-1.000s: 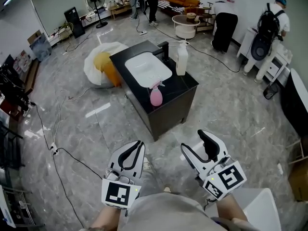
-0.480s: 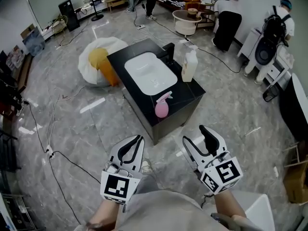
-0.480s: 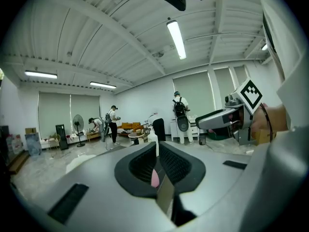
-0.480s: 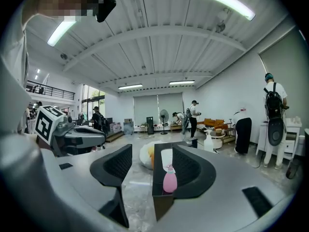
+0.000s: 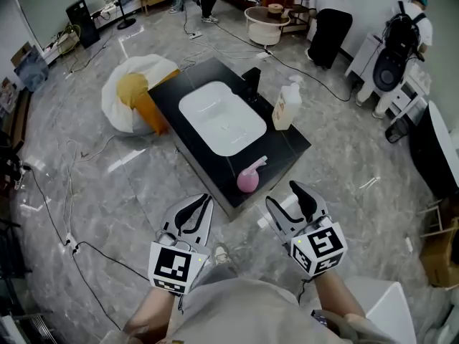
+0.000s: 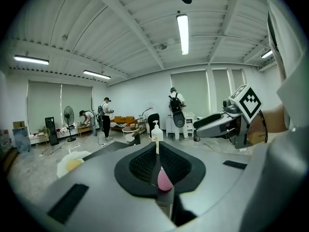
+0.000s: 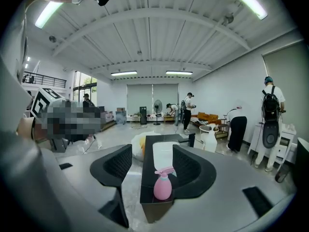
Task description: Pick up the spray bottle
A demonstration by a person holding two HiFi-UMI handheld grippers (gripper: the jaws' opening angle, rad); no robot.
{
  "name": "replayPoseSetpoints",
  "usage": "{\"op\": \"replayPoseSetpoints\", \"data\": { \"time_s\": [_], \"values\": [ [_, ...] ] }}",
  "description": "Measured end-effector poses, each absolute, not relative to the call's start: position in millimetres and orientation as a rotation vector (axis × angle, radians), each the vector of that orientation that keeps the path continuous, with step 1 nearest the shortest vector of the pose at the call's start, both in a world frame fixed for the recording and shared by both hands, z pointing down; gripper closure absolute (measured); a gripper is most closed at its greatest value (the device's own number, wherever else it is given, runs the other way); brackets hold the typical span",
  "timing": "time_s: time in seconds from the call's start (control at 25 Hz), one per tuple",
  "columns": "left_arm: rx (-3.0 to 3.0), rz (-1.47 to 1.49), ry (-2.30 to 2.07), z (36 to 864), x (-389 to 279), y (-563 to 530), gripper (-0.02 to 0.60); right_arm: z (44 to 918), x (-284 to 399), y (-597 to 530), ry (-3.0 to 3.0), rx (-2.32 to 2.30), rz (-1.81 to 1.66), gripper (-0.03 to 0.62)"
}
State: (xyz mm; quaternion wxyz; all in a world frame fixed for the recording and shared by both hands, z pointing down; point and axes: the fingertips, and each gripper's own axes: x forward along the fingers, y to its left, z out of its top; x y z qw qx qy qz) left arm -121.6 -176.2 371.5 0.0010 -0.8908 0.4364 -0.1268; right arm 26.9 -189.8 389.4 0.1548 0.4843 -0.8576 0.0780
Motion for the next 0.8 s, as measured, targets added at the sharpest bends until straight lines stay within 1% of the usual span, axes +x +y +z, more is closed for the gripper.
{"op": "replayPoseSetpoints", "data": {
  "time_s": [0.36,0.8],
  "values": [
    [-2.852,-0.446,1.265,402.8,-141.2,-225.6,0.548,443.3,2.6,-235.2,-2.363,1.412,0.331,0.313],
    [-2.956,-0.549,1.230,456.3,-122.7,-257.7,0.548,515.3,4.9,-264.8,-2.266,1.314,0.448,0.313]
  ]
}}
